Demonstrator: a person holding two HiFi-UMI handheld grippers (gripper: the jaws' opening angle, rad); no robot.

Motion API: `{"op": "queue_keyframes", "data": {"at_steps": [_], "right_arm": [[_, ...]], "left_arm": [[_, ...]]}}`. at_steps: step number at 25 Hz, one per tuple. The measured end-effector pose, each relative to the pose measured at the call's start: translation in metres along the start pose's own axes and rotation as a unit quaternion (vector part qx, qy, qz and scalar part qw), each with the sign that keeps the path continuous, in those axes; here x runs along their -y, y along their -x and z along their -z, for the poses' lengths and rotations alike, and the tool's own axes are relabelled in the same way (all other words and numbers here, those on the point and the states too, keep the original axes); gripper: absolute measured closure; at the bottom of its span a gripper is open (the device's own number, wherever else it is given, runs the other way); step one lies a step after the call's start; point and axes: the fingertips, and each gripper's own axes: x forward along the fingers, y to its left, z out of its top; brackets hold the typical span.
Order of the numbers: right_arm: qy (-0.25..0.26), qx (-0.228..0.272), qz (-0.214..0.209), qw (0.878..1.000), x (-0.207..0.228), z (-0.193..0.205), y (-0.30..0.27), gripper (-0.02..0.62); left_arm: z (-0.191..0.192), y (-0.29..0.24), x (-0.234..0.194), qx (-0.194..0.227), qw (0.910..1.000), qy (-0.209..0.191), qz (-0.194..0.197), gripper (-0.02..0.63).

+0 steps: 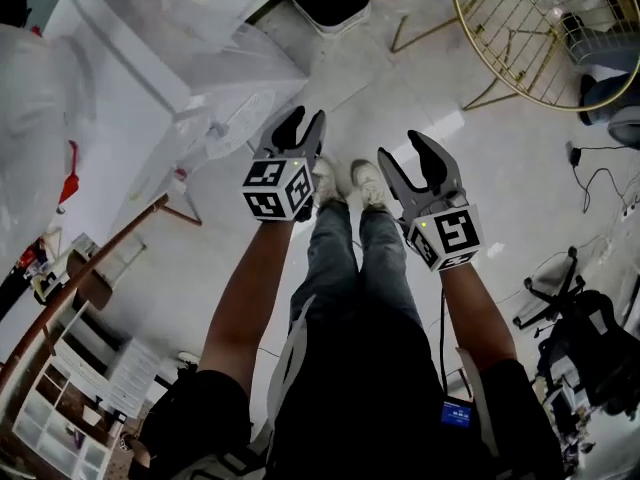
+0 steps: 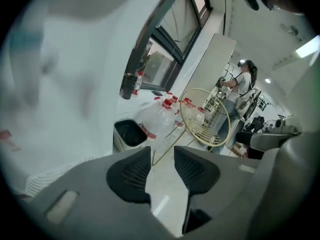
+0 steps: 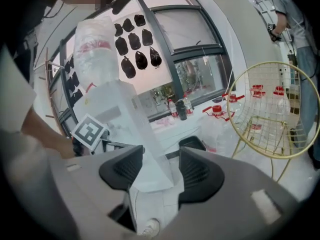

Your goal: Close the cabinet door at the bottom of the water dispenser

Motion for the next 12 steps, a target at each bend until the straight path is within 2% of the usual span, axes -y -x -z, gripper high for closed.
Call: {"op": "queue_keyframes", "data": {"at_steps": [6,9,12], "right_arm": [[0.018,0.004,-0.023,1.000,-0.030,-0.055,0.055,0.367],[0.034,0.027,-0.031,0.999,-0.039,-0.092,0.078,0.367],[0.038,0.057,-0.046,0.997,-0.046,-0.131,0.094,0.378]], "left_arm": [[-0.064,0.096,0.070,0.041,0.9975,-0.046,0.035,0.465],[-0.103,0.134,0.097,0.075,0.9934,-0.078,0.040,0.466],[-0.141,0.161,0.119,0.107,0.9891,-0.092,0.041,0.471]]}}
